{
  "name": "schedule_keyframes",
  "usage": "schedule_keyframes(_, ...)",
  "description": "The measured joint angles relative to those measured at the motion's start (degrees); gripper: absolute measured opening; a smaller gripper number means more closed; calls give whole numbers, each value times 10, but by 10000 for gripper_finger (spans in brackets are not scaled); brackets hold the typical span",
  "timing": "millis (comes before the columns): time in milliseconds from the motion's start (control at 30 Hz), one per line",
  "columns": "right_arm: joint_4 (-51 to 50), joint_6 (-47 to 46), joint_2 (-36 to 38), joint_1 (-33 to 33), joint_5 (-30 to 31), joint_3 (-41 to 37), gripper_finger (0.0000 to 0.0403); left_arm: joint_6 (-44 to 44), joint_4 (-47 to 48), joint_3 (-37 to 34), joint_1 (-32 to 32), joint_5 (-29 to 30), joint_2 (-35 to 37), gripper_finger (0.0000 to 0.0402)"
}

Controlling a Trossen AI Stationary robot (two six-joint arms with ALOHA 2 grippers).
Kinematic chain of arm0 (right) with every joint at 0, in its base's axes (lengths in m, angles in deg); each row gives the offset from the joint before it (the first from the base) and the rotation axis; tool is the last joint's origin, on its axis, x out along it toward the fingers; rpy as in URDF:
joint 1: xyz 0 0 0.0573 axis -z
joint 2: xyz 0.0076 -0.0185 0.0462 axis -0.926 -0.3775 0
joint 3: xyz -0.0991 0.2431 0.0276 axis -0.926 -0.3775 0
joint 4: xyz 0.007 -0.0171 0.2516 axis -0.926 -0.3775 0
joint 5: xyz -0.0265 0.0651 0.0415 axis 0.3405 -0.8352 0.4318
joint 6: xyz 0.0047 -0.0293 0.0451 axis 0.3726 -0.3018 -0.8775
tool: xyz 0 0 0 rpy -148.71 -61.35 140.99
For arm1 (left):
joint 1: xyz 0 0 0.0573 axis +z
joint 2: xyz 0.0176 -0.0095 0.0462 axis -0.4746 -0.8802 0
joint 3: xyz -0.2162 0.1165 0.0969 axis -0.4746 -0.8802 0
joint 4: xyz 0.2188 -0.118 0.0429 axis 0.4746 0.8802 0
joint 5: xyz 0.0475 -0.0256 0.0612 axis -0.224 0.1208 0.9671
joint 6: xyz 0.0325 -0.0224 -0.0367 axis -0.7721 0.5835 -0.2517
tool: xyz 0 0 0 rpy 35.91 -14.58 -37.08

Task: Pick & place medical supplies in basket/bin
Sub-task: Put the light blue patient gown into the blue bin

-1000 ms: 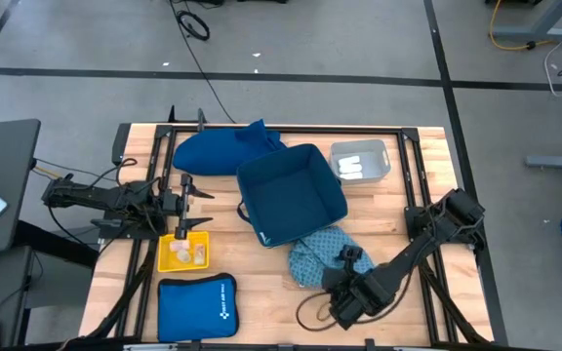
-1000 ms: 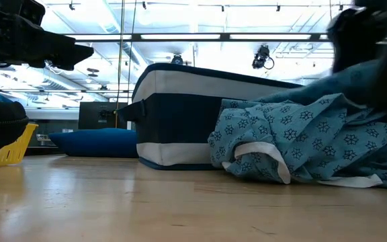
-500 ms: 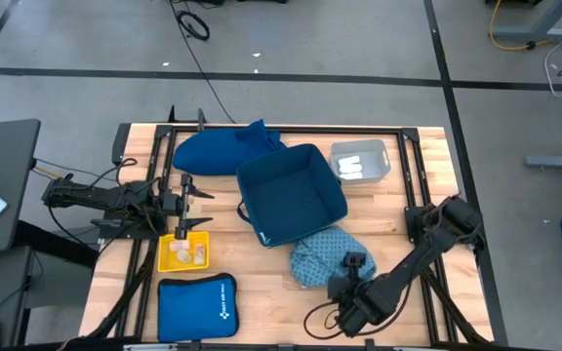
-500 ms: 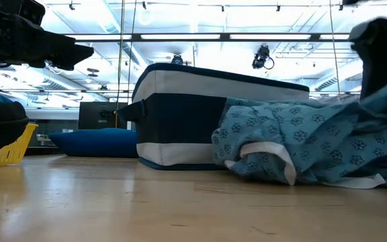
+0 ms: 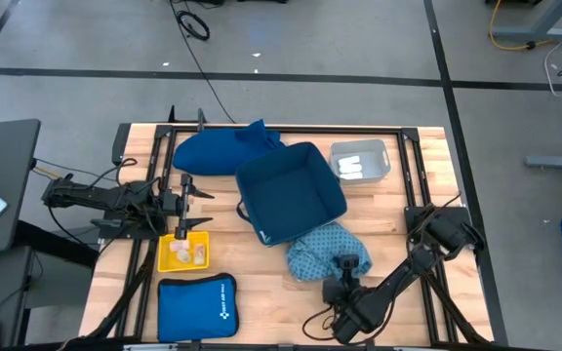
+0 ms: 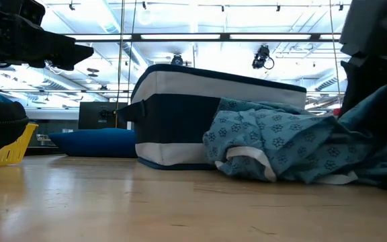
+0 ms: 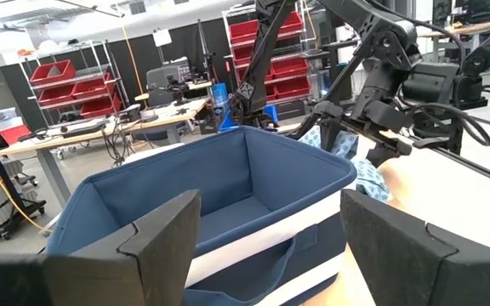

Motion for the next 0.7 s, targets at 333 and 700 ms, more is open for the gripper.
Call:
schedule_keyframes(333,8,-117,-11,4,14,-5,245,0,0,0,0,0,0,284)
schedule_keyframes(700,57,-104,24,-22,35,40,88,0,-1,0,0,0,0,284)
